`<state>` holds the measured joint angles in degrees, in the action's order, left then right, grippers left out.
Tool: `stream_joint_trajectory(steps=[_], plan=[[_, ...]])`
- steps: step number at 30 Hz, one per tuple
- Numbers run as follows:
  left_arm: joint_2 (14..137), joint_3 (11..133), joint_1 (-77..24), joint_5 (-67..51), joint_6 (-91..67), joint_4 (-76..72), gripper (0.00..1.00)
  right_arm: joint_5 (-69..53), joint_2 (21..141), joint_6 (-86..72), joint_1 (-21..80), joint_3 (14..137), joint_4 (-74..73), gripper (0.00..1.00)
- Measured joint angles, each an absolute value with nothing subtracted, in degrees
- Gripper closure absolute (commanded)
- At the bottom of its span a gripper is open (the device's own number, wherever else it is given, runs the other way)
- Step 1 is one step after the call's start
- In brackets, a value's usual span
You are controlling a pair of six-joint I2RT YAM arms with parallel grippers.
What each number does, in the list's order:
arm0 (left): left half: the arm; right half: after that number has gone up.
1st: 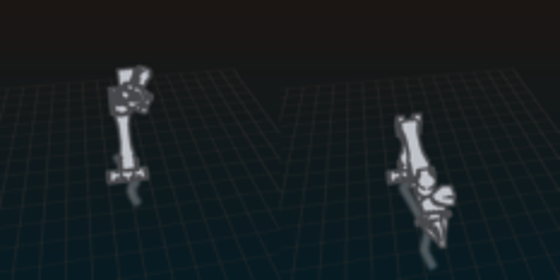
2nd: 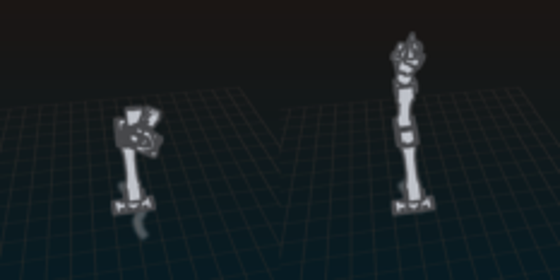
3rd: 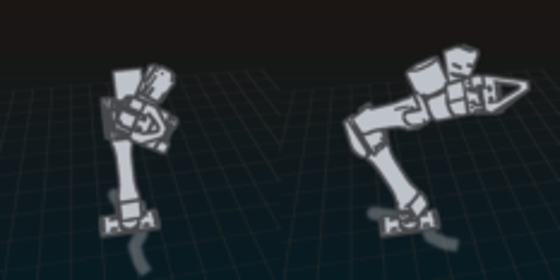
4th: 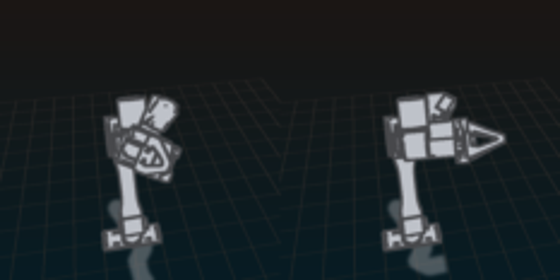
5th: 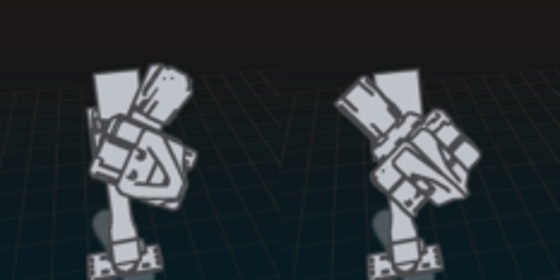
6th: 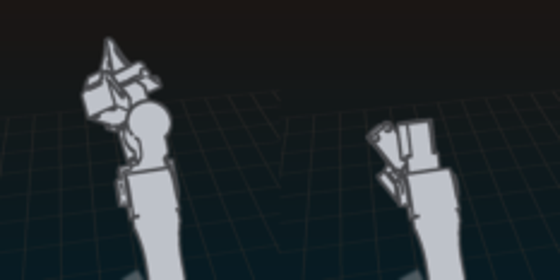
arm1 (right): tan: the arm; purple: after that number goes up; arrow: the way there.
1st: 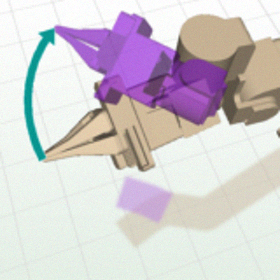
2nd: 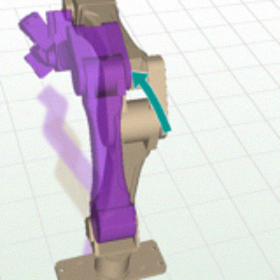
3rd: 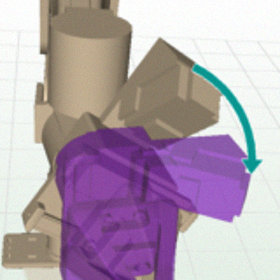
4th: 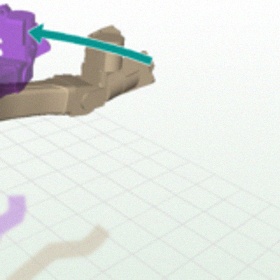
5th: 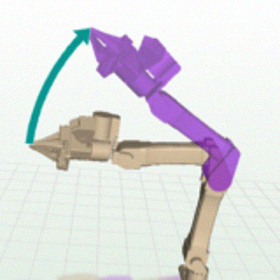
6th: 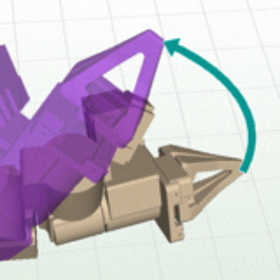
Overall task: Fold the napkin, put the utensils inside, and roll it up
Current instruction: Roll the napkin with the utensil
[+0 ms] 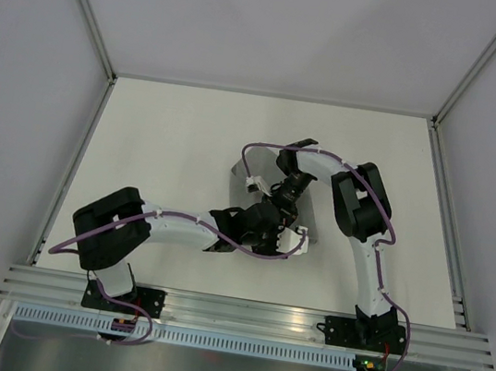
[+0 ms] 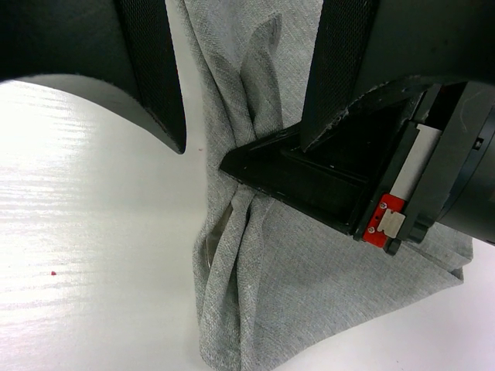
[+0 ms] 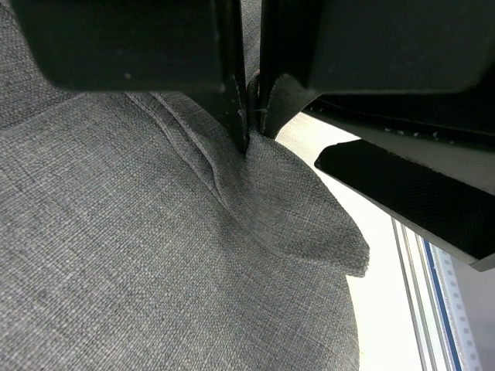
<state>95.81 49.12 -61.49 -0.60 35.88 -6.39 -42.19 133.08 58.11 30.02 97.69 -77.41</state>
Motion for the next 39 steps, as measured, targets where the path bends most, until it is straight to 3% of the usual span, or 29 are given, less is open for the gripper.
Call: stream_joint_trajectory(steps=[39], plan=[[91.8,48.1,-56.2,-2.0,32.0,-2.3,0.29,-44.6,132.1,57.5,26.5,93.0,-77.1,0.95]])
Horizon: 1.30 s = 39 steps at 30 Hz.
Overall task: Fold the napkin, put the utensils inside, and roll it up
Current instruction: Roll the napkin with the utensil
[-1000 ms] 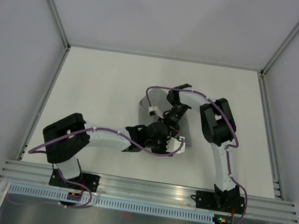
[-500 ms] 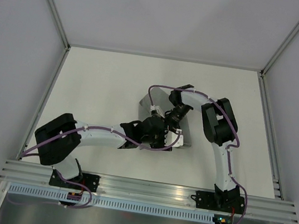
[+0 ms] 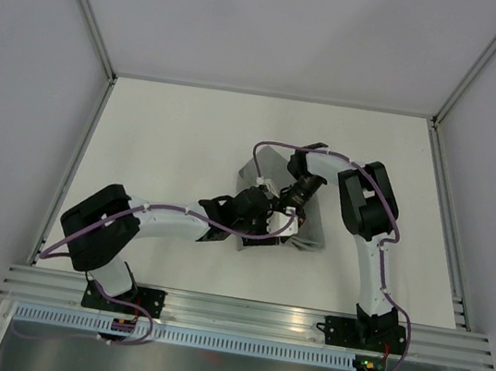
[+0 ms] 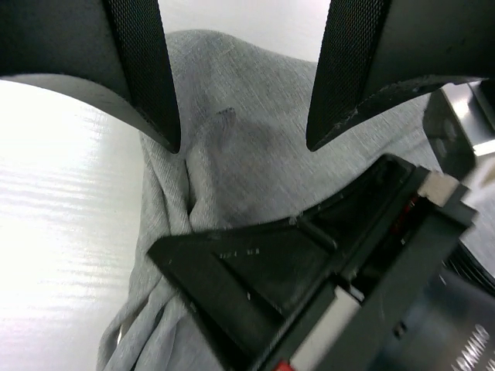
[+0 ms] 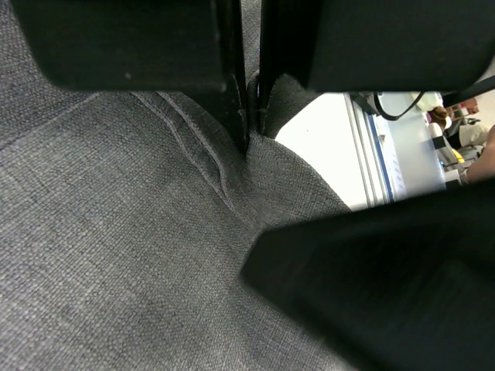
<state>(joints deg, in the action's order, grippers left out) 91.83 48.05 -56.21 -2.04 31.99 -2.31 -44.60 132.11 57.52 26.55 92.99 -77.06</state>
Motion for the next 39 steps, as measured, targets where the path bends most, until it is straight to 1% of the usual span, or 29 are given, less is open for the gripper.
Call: stream_joint_trajectory(steps=[2,4,6,23,28,39], plan=[[92.6,48.1,-55.9,-2.0,31.6,-1.8,0.28,-44.5,132.1,57.7,26.1,92.6,-77.5,0.95],[93.1,48.1,-55.9,-2.1,31.2,-1.7,0.24,-44.1,132.1,57.8,25.8,92.4,-77.9,0.95],[93.3,48.1,-55.9,-2.2,30.8,-1.7,0.24,-43.9,132.1,58.0,25.6,92.3,-78.2,0.95],[91.9,51.0,-57.5,-5.0,28.1,-1.8,0.26,-43.6,132.0,58.3,25.6,92.1,-78.5,0.95],[93.8,51.3,-59.0,-4.9,27.6,-2.4,0.26,-43.6,132.0,58.3,25.5,91.9,-78.5,0.95],[98.9,51.8,-59.2,-4.8,26.8,-6.6,0.26,-43.6,132.0,58.3,25.4,91.7,-78.5,0.95]])
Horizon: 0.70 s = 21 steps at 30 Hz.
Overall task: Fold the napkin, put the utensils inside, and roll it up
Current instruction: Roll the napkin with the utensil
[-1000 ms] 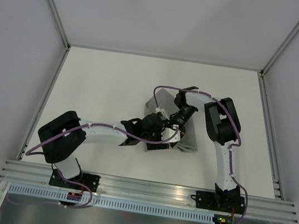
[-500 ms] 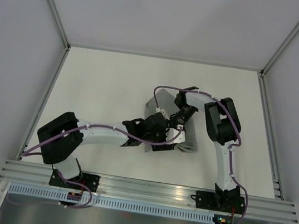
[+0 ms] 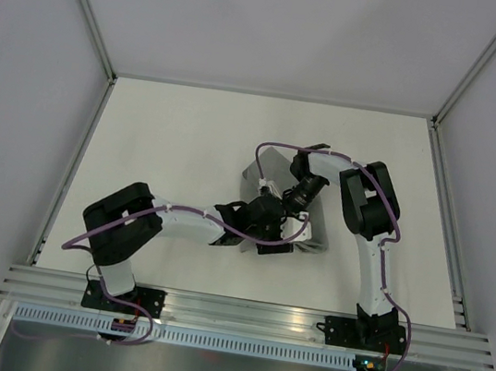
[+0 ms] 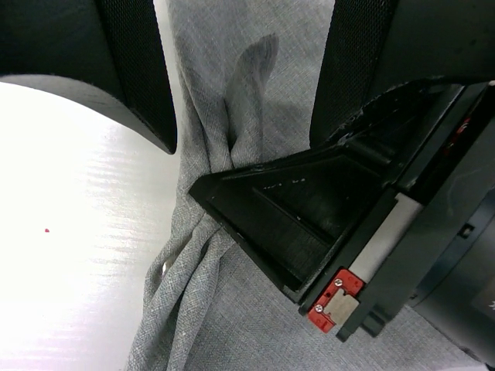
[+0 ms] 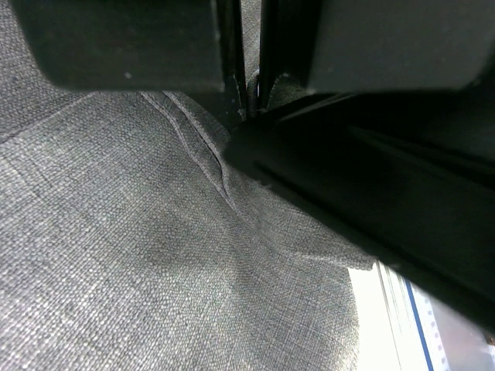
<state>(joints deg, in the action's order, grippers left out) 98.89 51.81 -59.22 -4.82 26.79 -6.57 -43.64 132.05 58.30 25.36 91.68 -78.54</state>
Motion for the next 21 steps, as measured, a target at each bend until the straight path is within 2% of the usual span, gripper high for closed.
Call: stream_joint_trajectory(steps=[7,21], plan=[[101.7,51.8,-59.2,-4.9,26.2,-8.1,0.28,-43.6,132.0,58.3,25.3,91.7,-78.6,0.95],[102.7,51.8,-59.3,-6.9,23.3,-8.7,0.54,-43.6,132.0,58.3,25.3,91.7,-78.7,0.94]])
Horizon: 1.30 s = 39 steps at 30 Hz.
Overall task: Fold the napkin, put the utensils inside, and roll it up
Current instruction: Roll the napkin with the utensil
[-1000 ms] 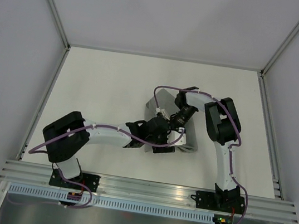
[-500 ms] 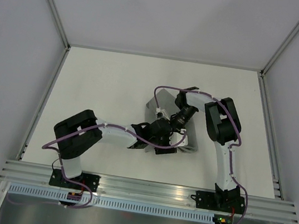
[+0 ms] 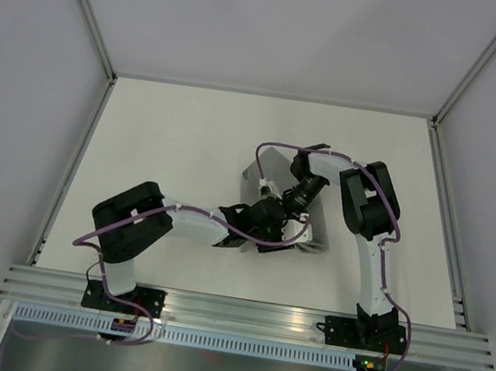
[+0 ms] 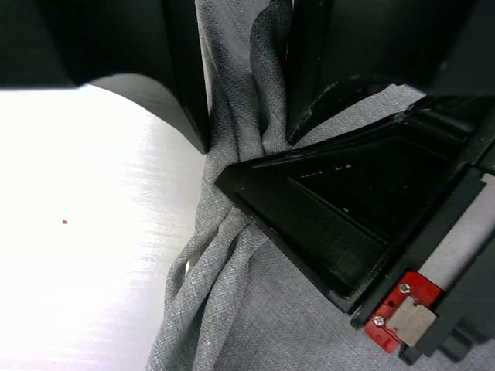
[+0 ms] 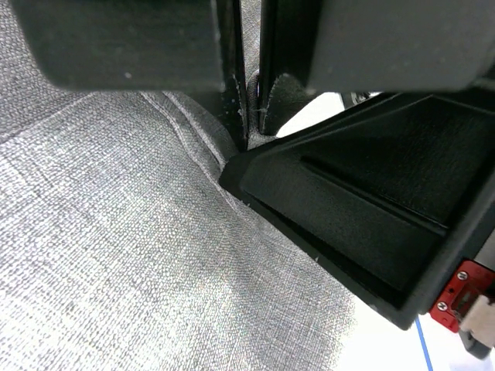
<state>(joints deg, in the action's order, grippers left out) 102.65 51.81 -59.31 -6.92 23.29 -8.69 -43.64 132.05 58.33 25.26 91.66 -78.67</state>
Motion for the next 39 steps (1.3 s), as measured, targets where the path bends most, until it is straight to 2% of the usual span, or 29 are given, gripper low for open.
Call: stream_joint_trajectory(steps=[3,4,8,13,17,24,32,39], plan=[[102.9,51.8,-59.5,-7.6,22.6,-8.7,0.64,-43.6,132.0,58.3,25.2,91.7,-78.7,0.93],[103.0,51.8,-59.6,-7.7,22.5,-8.7,0.7,-43.6,132.0,58.3,25.2,91.7,-78.7,0.93],[103.3,51.9,-59.9,-8.2,22.1,-9.1,0.81,-42.7,131.5,58.3,25.2,91.6,-78.7,0.91],[104.0,52.8,-59.9,-8.4,21.9,-9.1,0.98,-41.5,130.8,58.4,25.0,91.6,-78.6,0.82],[104.3,53.2,-59.8,-8.7,21.8,-9.1,0.98,-40.7,129.7,58.6,24.8,91.6,-78.3,0.66],[104.4,53.2,-59.7,-9.2,21.8,-9.1,0.98,-40.1,123.8,58.7,23.1,91.8,-75.4,0.5],[104.5,53.5,-58.4,-11.9,20.1,-9.1,0.98,-40.7,116.0,56.8,16.6,92.8,-71.9,0.48],[105.1,54.0,-55.9,-17.0,17.8,-8.9,0.98,-43.2,102.5,54.5,5.3,80.0,-60.1,0.5]])
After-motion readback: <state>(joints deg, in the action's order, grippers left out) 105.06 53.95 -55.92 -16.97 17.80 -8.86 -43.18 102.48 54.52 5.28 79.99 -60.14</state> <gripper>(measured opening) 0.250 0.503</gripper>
